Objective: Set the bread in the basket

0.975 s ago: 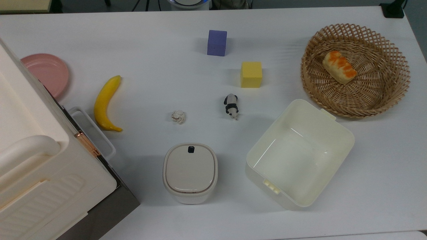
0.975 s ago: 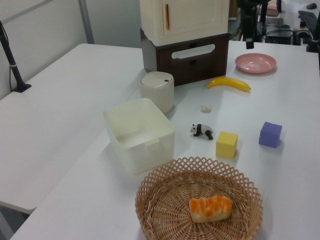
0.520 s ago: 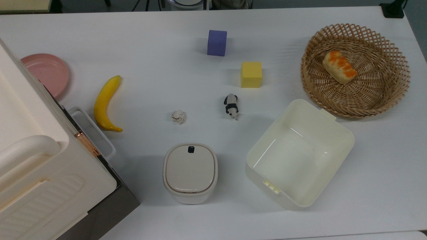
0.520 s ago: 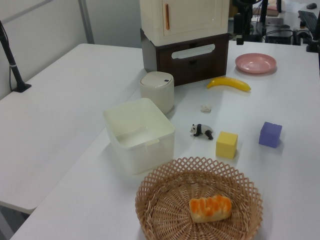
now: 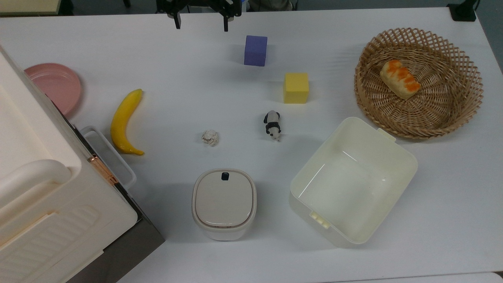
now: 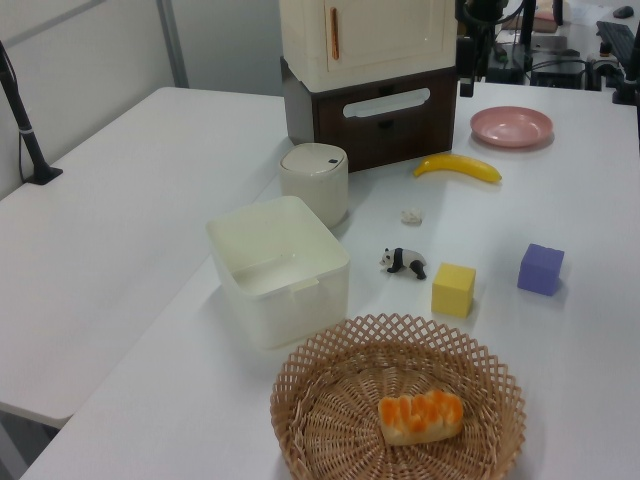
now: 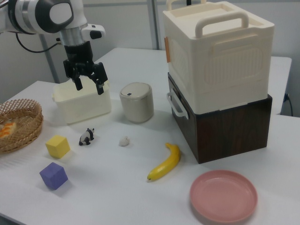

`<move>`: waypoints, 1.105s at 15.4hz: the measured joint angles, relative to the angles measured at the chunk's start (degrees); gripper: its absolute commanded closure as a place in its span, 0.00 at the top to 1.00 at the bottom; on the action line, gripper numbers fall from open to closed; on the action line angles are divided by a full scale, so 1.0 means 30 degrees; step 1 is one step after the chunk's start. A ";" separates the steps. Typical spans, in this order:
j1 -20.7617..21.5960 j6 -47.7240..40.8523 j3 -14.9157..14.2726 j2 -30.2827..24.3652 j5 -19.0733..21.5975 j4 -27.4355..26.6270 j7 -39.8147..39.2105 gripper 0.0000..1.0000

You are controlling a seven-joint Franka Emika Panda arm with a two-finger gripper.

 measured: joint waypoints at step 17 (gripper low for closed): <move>0.2832 -0.0323 -0.3141 -0.0001 0.0001 -0.0066 -0.2231 1.00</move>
